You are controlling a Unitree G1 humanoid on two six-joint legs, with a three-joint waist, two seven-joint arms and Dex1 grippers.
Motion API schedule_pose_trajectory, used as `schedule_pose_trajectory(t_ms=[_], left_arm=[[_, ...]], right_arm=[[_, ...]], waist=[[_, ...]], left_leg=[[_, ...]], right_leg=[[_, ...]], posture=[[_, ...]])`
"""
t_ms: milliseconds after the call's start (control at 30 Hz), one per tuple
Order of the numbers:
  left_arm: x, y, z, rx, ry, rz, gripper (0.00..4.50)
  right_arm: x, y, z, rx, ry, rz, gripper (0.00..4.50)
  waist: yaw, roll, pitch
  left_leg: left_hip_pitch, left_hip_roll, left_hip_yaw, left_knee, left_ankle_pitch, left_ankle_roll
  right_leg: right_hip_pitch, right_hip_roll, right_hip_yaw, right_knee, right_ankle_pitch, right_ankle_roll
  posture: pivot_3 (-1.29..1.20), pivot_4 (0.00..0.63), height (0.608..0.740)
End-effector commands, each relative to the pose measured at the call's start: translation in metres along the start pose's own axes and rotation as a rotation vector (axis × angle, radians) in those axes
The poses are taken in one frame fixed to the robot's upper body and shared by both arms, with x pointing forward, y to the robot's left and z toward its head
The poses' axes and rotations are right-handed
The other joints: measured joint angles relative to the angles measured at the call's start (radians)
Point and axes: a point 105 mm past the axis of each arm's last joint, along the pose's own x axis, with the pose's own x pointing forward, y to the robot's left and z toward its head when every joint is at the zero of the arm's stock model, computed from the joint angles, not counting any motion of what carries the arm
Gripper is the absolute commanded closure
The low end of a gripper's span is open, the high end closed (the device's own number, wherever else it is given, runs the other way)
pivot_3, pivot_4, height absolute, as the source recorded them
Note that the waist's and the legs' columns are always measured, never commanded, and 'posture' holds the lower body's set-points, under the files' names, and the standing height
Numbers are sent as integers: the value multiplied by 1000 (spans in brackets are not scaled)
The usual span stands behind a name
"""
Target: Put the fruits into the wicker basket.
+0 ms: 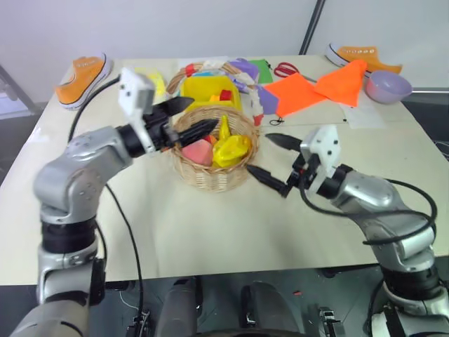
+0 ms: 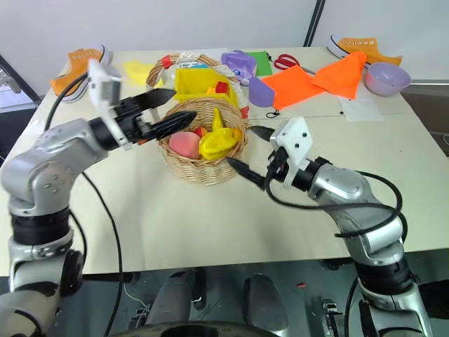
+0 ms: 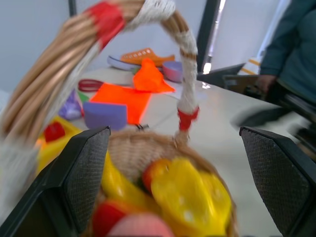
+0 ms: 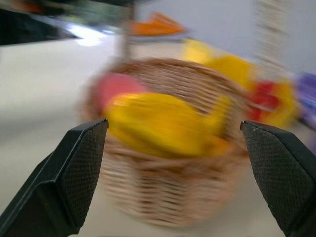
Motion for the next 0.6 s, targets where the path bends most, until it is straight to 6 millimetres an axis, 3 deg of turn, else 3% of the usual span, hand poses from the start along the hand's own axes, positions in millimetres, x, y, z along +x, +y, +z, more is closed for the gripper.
schedule_pose_trajectory(t_ms=[33, 200, 233, 300, 500, 533, 600], left_arm=[[-23, -9, -2, 28, 5, -53, 22], [-40, -18, -16, 32, 59, -64, 22], [-41, -19, -16, 34, 56, -62, 5], [-42, -22, -17, 40, 56, -58, 0], [-42, -27, -17, 53, 43, -51, 0], [-41, -27, -16, 54, 40, -52, 0], [-40, -29, -15, 58, 34, -57, 0]], right_arm=[[12, -21, 16, -2, -81, -91, 0], [39, -47, 17, 44, -121, -195, 0], [42, -48, 17, 51, -127, -195, 258], [45, -49, 17, 74, -140, -188, 926], [45, -51, 21, 96, -163, -186, 4100], [44, -51, 22, 94, -166, -191, 4457], [38, -55, 26, 70, -177, -215, 4457]], waist=[[-4, 0, 0], [2, 0, 0], [5, 0, 0], [7, 0, 0], [0, 1, 0], [-1, 1, 0], [-2, 1, 1]], left_leg=[[0, 0, 0, 0, 0, 0], [0, 0, 0, 0, 0, 0], [0, 0, 0, 0, 0, 0], [-1, -1, 0, 0, 0, 0], [-1, 0, 0, -1, 0, 1], [-1, 0, 0, -1, 0, 1], [-1, 0, 0, -1, 0, 1]], right_leg=[[0, 0, 0, 0, 0, 0], [0, 0, 0, 0, 0, 0], [0, 0, 0, 0, 0, 0], [0, -1, 0, -1, 0, 0], [0, -1, 0, -1, 0, 0], [0, -1, 0, -1, 0, 0], [-1, -1, 0, -1, 0, 0]], posture=[[0, 150, 729], [0, 150, 729], [0, 150, 729], [0, 150, 729], [0, 150, 729], [0, 150, 729], [0, 150, 729]])
